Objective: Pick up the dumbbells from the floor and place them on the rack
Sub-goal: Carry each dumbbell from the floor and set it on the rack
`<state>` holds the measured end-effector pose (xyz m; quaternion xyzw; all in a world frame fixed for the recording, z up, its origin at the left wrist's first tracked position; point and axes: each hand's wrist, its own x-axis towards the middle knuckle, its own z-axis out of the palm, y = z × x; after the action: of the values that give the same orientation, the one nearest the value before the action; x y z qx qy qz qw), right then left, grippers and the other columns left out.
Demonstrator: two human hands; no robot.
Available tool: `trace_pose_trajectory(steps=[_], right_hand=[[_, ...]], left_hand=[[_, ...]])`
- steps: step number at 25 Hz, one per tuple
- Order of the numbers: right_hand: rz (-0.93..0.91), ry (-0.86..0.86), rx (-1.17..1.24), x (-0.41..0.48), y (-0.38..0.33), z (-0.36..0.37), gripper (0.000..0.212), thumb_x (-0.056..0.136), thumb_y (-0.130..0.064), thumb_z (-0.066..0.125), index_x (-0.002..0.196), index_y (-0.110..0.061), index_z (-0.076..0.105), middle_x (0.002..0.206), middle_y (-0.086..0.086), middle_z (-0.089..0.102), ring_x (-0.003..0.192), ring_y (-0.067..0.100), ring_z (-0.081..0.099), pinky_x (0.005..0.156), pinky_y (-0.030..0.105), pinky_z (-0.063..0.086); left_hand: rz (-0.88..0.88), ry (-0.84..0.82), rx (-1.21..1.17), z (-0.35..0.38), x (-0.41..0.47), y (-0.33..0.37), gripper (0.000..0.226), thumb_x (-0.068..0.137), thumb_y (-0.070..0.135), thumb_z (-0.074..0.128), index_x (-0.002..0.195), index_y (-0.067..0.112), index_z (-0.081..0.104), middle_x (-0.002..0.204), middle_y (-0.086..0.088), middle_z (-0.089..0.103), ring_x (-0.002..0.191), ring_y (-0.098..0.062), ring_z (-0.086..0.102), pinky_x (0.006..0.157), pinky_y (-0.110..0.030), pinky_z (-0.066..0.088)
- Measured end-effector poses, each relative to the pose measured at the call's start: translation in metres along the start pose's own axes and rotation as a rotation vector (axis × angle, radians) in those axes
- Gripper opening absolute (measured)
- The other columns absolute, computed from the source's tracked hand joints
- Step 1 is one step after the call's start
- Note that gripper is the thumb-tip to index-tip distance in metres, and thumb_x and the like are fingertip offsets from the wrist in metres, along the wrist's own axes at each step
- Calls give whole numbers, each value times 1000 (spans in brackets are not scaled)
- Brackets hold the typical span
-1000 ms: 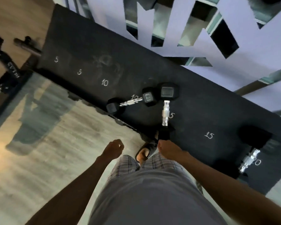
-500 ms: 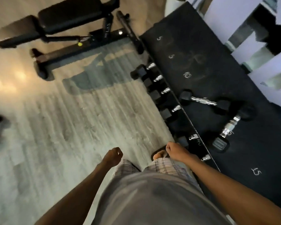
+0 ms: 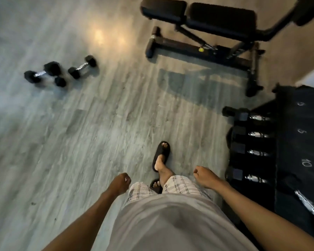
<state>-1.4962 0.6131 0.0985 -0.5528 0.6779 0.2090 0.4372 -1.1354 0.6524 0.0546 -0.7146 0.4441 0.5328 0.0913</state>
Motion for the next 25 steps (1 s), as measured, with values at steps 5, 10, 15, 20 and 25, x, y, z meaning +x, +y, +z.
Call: trace_pose_trajectory(steps=[5,10,15,20,25], right_hand=[[-170,-88,-182,73,-111,-46,18,91,-17,45,94,-12,62,99,7,67,92,26,61,81,35,49],[-317,-130,-330,131,-214,-100,16,93,-17,43,83,-18,56,99,10,69,95,29,62,80,35,47],[-430,-160,-444,177,-315,-143,24,92,-13,45,90,-4,67,99,13,72,98,30,64,81,35,48],[-447,-178,-532,228,-406,-167,23,94,-11,46,91,-1,66,98,14,72,95,29,65,73,33,44],[-400,-158,-549,280,-502,-190,22,94,-11,46,85,-6,65,95,13,74,94,28,67,74,32,46]], left_hand=[[-171,82,-203,-50,6,-37,15,97,22,50,98,11,59,83,-11,70,60,-17,64,63,-28,53],[-258,218,-402,-135,22,-37,15,98,23,52,100,10,60,87,-13,71,63,-18,64,63,-30,54],[-269,353,-491,-208,41,-31,15,98,26,52,100,14,61,86,-8,74,59,-10,65,62,-25,52],[-330,334,-563,-261,78,-53,14,97,24,52,98,13,61,87,-12,74,65,-17,66,67,-29,55],[-373,266,-615,-336,127,-93,15,96,22,52,98,11,60,91,-14,72,64,-16,63,55,-26,51]])
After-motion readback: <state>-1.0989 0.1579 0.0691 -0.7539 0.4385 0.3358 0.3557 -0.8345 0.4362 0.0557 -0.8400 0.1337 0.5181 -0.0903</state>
